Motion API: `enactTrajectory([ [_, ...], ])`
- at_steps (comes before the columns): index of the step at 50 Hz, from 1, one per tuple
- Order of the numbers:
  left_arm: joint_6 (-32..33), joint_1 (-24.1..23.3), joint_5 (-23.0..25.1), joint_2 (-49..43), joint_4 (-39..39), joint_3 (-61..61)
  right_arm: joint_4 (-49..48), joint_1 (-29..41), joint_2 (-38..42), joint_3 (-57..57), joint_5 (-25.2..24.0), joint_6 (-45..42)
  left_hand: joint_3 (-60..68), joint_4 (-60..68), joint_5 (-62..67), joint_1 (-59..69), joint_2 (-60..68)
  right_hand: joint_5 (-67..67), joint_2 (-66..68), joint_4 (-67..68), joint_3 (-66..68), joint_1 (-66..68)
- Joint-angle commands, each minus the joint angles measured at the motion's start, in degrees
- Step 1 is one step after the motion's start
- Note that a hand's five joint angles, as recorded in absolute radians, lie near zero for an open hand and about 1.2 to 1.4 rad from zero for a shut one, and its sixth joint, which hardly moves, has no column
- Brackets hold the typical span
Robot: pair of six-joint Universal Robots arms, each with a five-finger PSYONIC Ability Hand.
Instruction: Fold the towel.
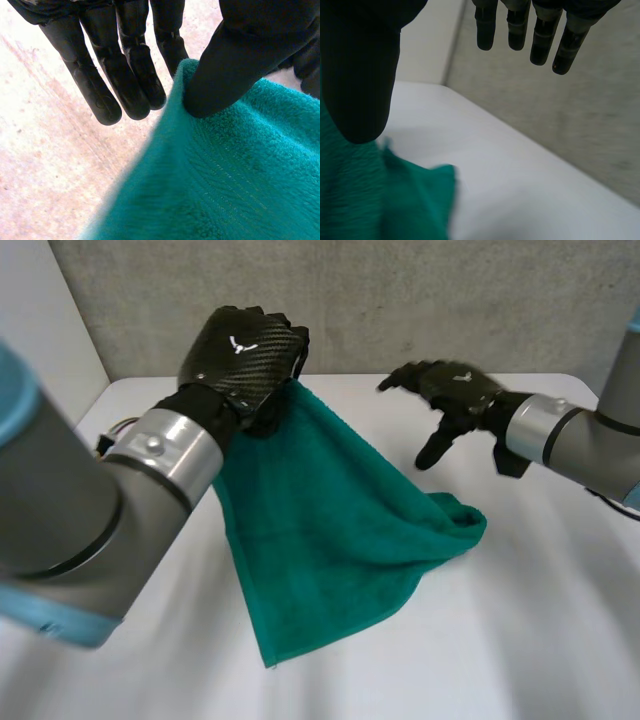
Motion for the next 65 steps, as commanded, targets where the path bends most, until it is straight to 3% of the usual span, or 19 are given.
enactTrajectory([
  [1,2.1,-0.7,0.2,8.9,-1.1,-7.0,13.7,1.7,13.7,-10.5,-10.8,3.1,11.8,11.8,14.5,14.8,11.6,-3.3,-2.7,-3.3,-2.0,-1.7],
  [7,2.2,-0.9,0.1,10.3,-0.7,-9.2,21.2,7.3,19.7,-14.4,-11.3,-0.9,11.8,11.8,14.5,14.8,11.6,0.4,1.0,0.4,1.7,2.0],
  [8,2.3,-0.9,0.1,10.0,-0.6,-9.1,21.8,7.4,19.9,-15.7,-11.1,-2.7,11.8,11.8,14.5,14.8,11.6,23.8,24.4,23.7,25.1,25.4],
  [10,2.7,-0.9,0.1,9.5,-0.4,-8.6,21.3,7.6,20.0,-17.7,-10.9,-3.3,11.8,11.8,14.5,14.8,11.6,56.8,57.4,56.8,58.1,58.4],
  [11,3.0,-0.8,0.0,9.1,-0.3,-8.2,20.7,8.0,19.9,-19.2,-10.4,-3.3,11.8,11.8,14.5,14.8,11.6,66.6,67.2,66.6,67.9,68.2],
  [15,5.3,0.1,-0.1,5.0,0.3,-4.6,17.2,8.1,19.6,-28.9,-3.9,0.9,11.8,11.8,14.5,14.8,11.6,66.7,67.3,66.7,68.0,68.3],
  [19,8.3,2.3,-0.4,2.2,1.3,1.5,7.7,7.4,14.0,-33.9,7.1,10.9,11.8,11.8,14.5,14.8,11.6,66.7,67.3,66.7,68.0,68.3],
  [22,8.6,4.6,-0.8,0.5,3.8,7.2,0.6,7.1,7.6,-31.1,12.5,14.9,11.8,11.8,14.5,14.8,11.6,66.7,67.3,66.7,68.0,68.3],
  [23,8.5,4.9,-1.1,0.2,4.9,8.4,-3.5,7.0,3.1,-26.7,15.7,16.2,11.8,11.8,14.5,14.8,11.6,66.7,67.3,66.7,68.0,68.3],
  [27,8.3,5.4,-3.3,-0.9,11.2,11.8,-13.2,6.1,-8.4,-12.3,20.1,15.3,11.8,11.8,14.5,14.8,11.6,66.7,67.3,66.7,68.0,68.3],
  [31,8.4,5.3,-4.8,-1.7,16.4,11.2,-18.7,6.2,-18.4,2.8,20.7,11.5,11.8,11.8,14.5,14.8,11.6,66.7,67.3,66.7,68.0,68.3],
  [36,8.3,5.3,-4.5,-3.2,16.9,6.2,-19.2,6.7,-25.4,19.6,21.4,4.2,11.8,11.8,14.5,14.8,11.6,66.7,67.3,66.7,68.0,68.3],
  [46,7.7,5.1,-4.1,-7.5,16.8,-6.4,-16.3,9.0,-22.2,35.3,22.1,-0.9,11.8,11.8,14.5,14.8,11.6,66.7,67.3,66.7,68.0,68.3],
  [49,7.6,5.0,-4.1,-9.1,16.8,-10.2,-15.8,12.0,-17.3,36.4,22.2,-1.0,11.8,11.8,14.5,14.8,11.6,64.4,65.0,64.4,65.7,66.0],
  [51,7.6,4.9,-4.1,-9.3,16.8,-11.3,-14.2,13.0,-14.2,36.1,22.8,-1.1,11.8,11.8,14.5,14.8,11.6,38.9,39.5,38.9,40.2,40.5],
  [53,7.6,4.8,-4.1,-9.2,16.8,-12.6,-13.6,13.0,-13.9,35.8,23.0,-1.1,11.8,11.8,14.5,14.8,11.6,35.6,36.2,35.6,36.9,37.3],
  [59,7.6,4.7,-4.1,-8.2,16.8,-15.1,-9.5,12.9,-15.4,29.1,25.2,-1.5,11.8,11.8,14.5,14.8,11.6,9.1,9.7,9.1,10.4,10.7],
  [65,7.6,4.7,-4.1,-4.3,16.1,-18.4,-1.3,13.1,-15.9,17.9,24.5,-10.7,11.8,11.8,14.5,14.8,11.6,8.0,8.6,8.0,9.3,9.6],
])
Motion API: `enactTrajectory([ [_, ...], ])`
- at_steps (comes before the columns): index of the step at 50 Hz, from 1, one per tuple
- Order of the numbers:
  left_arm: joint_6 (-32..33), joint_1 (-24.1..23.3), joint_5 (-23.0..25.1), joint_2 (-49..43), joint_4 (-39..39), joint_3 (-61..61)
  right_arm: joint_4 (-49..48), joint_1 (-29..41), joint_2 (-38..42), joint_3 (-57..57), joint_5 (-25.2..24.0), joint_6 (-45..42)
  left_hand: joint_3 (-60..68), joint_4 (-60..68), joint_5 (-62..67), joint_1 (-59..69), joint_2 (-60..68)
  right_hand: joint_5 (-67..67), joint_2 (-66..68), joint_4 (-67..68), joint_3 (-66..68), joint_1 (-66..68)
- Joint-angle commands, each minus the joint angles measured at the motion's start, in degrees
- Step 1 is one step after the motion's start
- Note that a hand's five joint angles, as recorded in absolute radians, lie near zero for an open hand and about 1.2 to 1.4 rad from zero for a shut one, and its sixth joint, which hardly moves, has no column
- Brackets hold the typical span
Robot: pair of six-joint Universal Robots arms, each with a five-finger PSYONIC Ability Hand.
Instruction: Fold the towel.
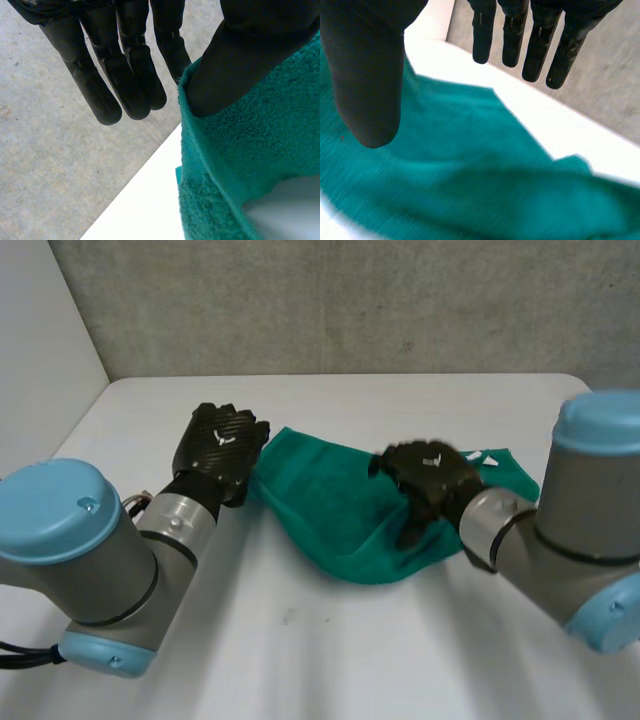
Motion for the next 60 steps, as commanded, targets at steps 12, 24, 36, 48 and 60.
enactTrajectory([
  [12,0.0,0.0,0.0,9.0,-0.9,-9.8,16.7,0.2,14.9,-27.8,1.7,-32.0,11.7,11.6,14.5,14.8,11.4,1.0,0.9,1.0,1.0,3.5],
  [24,0.0,1.3,-0.1,10.0,-0.9,-12.0,15.9,-0.1,28.6,-38.6,9.9,-37.1,11.7,11.6,14.5,14.8,11.4,7.7,7.6,7.7,7.7,10.2],
  [36,-0.1,3.0,-0.1,9.9,-0.8,-12.3,9.8,-2.4,36.3,-43.8,12.5,-40.1,11.7,11.6,14.5,14.8,11.4,56.5,56.4,56.5,56.5,59.0],
  [48,-0.1,5.4,-0.3,12.1,-0.9,-10.6,9.3,-8.4,22.8,-40.3,15.2,-36.3,11.7,11.6,14.5,14.8,11.4,57.3,57.2,57.3,57.3,59.8],
  [60,-3.9,8.4,-0.3,25.8,-5.3,-2.0,28.9,-15.3,-3.8,-33.0,9.3,-30.7,11.7,11.6,14.5,14.8,11.4,57.3,57.2,57.3,57.3,59.8],
])
